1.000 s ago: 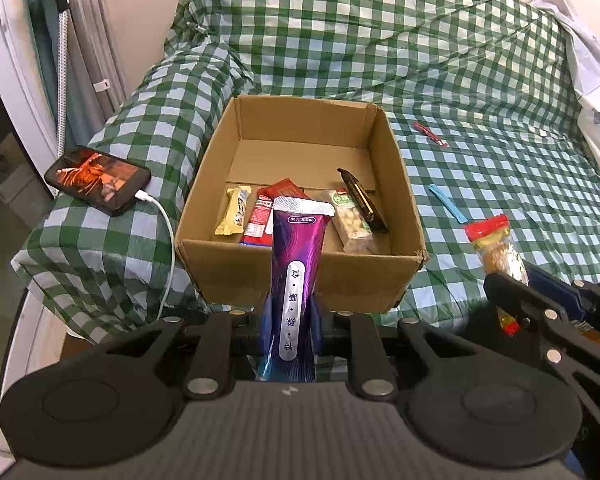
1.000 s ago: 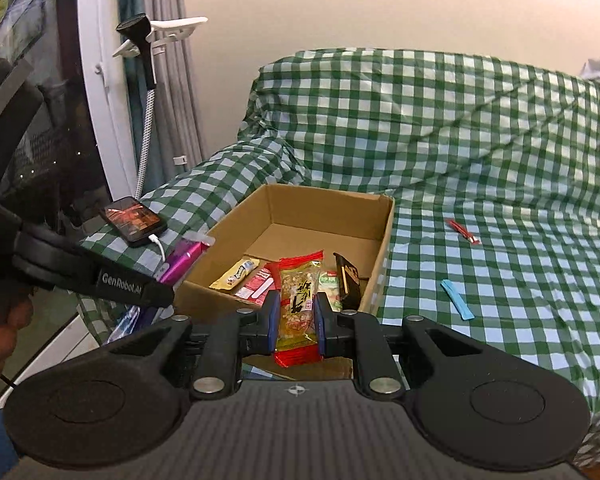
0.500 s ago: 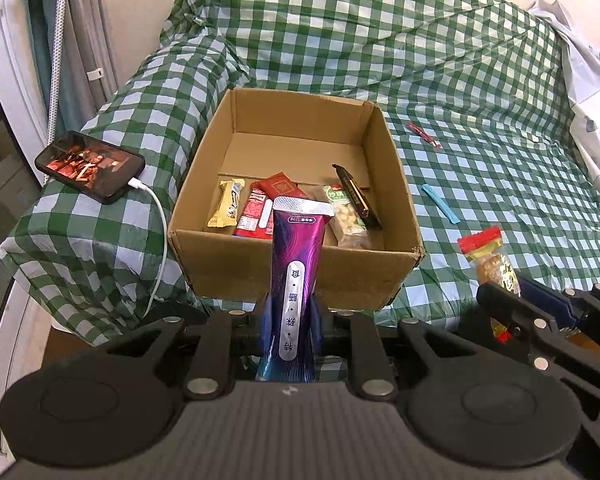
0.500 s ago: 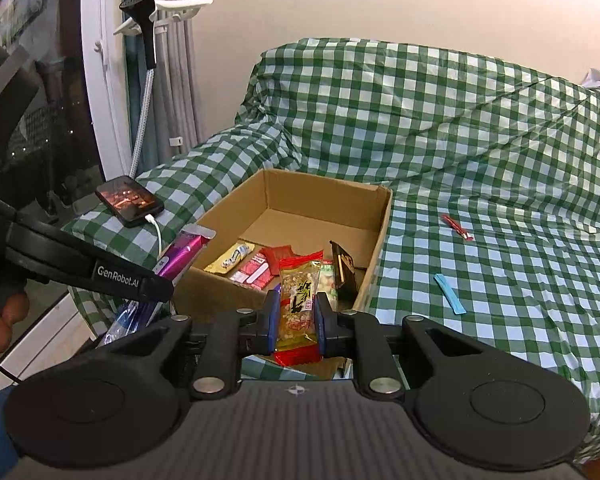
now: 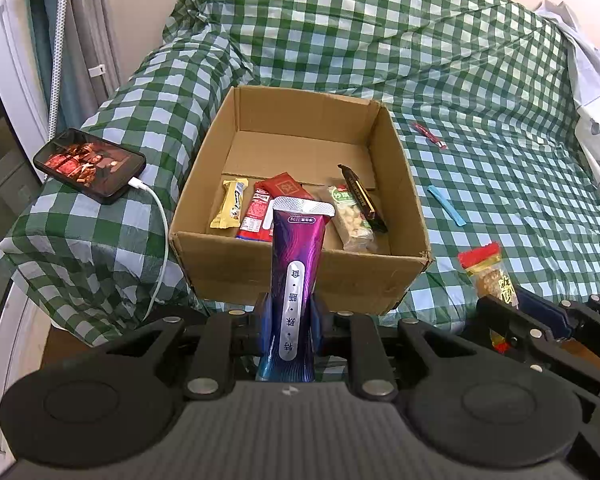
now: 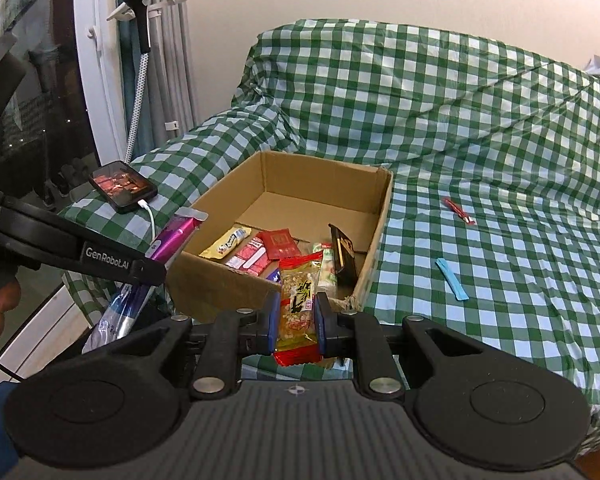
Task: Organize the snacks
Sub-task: 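Carry the purple tube pack and red-gold packet with both tools over the box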
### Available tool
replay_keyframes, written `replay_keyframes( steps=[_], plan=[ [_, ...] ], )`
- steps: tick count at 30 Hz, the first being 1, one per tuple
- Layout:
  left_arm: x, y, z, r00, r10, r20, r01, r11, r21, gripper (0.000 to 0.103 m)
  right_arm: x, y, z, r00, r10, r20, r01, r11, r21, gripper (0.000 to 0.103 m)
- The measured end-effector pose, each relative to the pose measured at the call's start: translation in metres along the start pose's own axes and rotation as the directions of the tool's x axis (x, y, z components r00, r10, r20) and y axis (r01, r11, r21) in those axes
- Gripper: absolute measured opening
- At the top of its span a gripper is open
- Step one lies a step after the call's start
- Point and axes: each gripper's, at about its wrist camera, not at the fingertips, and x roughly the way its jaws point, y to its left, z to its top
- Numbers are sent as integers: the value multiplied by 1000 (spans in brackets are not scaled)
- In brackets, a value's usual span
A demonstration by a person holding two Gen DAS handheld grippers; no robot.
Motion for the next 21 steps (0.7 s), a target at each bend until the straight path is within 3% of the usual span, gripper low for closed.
replay_keyframes(
  steps=[21],
  plan=[
    [23,8,25,1000,9,-7,-9,1000,-21,22,21,-6,10,999,-9,-41,9,1000,7,19]
  ],
)
